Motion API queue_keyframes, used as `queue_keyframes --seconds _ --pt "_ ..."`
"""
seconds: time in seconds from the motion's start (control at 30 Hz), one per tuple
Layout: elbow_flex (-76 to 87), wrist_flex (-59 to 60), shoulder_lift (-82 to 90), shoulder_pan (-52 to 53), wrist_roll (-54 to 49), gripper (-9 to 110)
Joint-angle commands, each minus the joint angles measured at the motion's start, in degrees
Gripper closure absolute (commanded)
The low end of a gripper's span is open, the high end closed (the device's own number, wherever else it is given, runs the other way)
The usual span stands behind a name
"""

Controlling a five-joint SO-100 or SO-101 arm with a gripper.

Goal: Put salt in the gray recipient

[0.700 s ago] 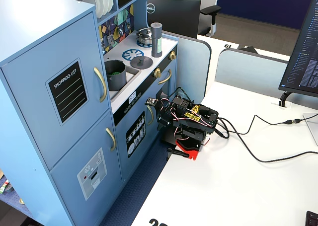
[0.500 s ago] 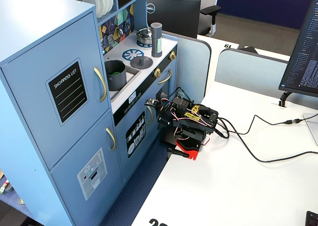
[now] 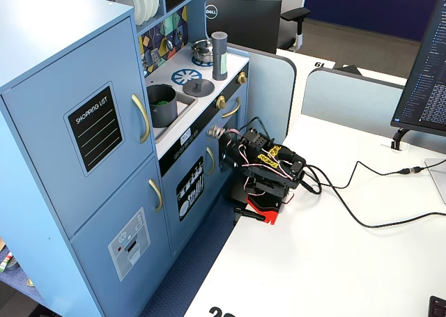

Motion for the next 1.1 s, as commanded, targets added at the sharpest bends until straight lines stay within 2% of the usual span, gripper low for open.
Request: queue_keyframes --seconds 0.0,0.13,0.27,0.4,0.47,0.67,0.8,1.07 --pt "-13.71 -4.57 -1.58 16.44 -2.99 101" --pt "-21.18 -17.31 -5.80 29.71 -7.56 101" --pt "-28.30 -32.17 -16.08 37.27 -5.19 99" --pt "-34.72 -46.05 -25.58 38.32 0.70 86" --pt "-37.09 -53.00 -29.71 38.14 2.55 76" --pt "-37.18 -73.74 -39.90 38.58 3.87 56" --pt "-39.29 -79.28 -45.26 38.14 4.31 51" --pt "-50.89 -80.95 -58.27 37.97 5.45 43"
